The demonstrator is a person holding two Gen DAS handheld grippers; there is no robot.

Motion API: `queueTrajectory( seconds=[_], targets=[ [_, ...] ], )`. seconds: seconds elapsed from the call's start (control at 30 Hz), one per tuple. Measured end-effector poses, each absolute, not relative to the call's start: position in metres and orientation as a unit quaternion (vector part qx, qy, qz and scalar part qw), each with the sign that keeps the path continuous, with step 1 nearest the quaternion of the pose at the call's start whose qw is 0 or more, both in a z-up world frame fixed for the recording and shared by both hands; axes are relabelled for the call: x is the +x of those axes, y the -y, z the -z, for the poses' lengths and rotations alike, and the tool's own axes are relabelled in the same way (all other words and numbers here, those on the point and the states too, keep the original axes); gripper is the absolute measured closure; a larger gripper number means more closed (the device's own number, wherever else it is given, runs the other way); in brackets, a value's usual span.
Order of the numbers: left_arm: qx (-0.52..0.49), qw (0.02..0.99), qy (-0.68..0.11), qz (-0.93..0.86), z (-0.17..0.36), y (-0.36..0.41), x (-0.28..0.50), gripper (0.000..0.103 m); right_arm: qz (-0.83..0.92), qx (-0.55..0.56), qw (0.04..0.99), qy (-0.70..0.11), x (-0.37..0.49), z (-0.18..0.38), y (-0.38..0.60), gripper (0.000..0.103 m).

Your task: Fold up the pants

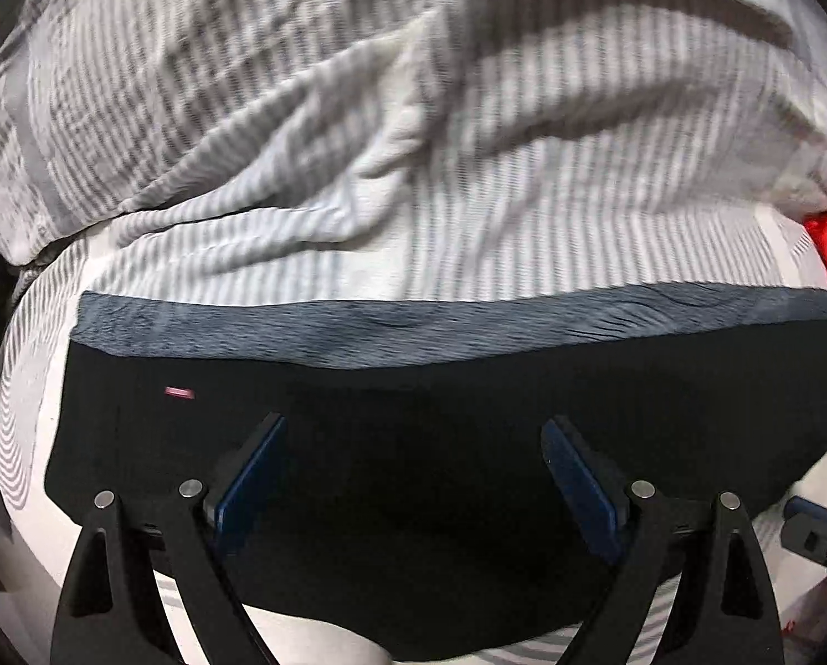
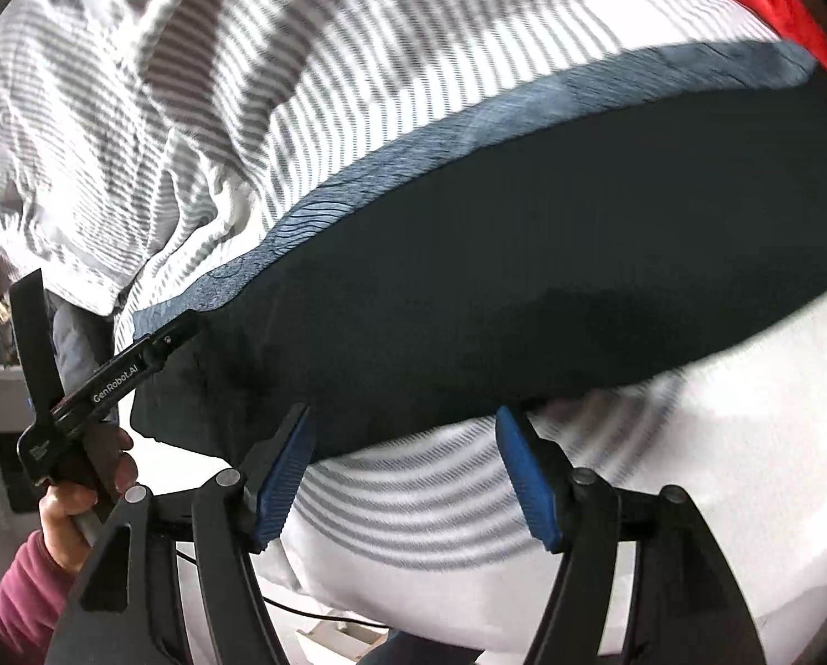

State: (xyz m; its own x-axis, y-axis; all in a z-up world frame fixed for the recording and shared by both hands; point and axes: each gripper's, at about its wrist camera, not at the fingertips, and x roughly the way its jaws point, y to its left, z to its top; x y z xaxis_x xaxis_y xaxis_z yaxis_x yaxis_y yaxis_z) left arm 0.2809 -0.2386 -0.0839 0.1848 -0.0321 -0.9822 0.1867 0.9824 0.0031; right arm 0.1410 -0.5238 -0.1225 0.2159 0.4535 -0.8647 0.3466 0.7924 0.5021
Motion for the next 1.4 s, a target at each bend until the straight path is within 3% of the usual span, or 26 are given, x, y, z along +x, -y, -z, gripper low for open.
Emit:
queueTrajectory(
  seconds=[0.4, 0.97, 1.4],
  targets=[
    [0.097, 0.751, -0.64, 0.132, 0.094, 0.319, 0.24, 0.011, -0.017, 0.395, 0.696, -0.599, 0.099, 0.131, 0.593, 0.032],
    [0.124, 0.762, -0.61, 0.18, 0.088, 0.476, 0.238, 0.011, 0.053, 0.503, 0.732, -0.457, 0.058, 0.14, 0.725, 0.032],
    [0.123, 0.788, -0.595, 0.104, 0.108, 0.501, 0.251, 0.011, 0.07, 0.559, 0.737, -0.373, 0.045, 0.171, 0.778, 0.032]
  ],
)
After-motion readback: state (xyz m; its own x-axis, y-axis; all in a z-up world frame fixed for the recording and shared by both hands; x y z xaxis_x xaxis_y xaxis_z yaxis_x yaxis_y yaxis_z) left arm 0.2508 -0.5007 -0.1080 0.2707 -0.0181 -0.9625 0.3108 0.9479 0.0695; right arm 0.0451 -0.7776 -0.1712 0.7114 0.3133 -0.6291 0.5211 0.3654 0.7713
